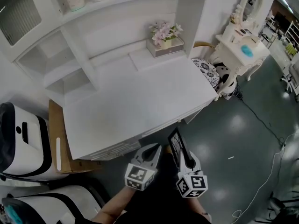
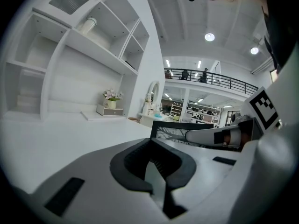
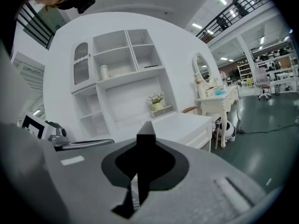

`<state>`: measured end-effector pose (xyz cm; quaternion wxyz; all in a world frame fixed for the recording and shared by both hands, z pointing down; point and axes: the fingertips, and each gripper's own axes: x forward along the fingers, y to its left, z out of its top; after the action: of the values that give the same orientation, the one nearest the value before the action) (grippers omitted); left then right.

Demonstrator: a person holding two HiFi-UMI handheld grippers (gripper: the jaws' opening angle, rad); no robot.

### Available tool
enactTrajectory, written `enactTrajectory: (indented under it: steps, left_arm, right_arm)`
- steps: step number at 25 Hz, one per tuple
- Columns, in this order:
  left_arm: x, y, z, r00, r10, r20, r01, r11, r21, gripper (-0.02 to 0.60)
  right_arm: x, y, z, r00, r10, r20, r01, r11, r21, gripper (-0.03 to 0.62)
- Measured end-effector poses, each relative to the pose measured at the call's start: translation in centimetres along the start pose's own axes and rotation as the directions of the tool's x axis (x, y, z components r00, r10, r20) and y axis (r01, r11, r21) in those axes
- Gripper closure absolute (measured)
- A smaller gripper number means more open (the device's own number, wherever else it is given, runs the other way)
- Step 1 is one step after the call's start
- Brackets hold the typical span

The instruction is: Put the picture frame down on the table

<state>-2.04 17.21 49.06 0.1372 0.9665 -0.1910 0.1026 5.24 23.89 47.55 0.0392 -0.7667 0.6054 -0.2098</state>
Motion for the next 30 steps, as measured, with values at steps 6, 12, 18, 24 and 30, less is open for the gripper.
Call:
enactTrajectory:
  steps: [6, 12, 18, 24, 30]
  left_arm:
    - [2.1, 0.8, 0.9, 1.0, 0.015, 0.001, -0.015, 1.0, -0.016, 0.569]
    - [4.4, 1.5, 2.2, 0.999, 0.026, 0.022, -0.025, 0.999, -0.029, 0.569]
    - [6.7, 2.0, 3.2, 0.999, 0.038, 0.028, -0.037, 0.999, -0.036, 0.569]
    - [9.3, 3.0, 3.5, 0.998, 0.053, 0.018, -0.052, 0.998, -0.048, 0.569]
    - [11.9, 3.9, 4.1, 0.997, 0.074, 0.01, -0.074, 0.996, -0.05, 0.569]
  right_arm:
    - [2.0, -1.2, 1.4, 1.0, 0.008, -0.003, -0.008, 1.0, -0.005, 0.58]
    - [4.0, -2.4, 3.0, 1.0, 0.022, -0.001, -0.022, 1.0, -0.021, 0.58]
    - [6.1, -3.7, 4.3, 0.999, 0.034, -0.008, -0.034, 0.999, -0.024, 0.58]
    - [8.5, -5.3, 5.2, 0.999, 0.046, -0.018, -0.046, 0.999, -0.016, 0.58]
    - [11.2, -6.4, 6.1, 0.996, 0.075, -0.041, -0.076, 0.997, -0.013, 0.58]
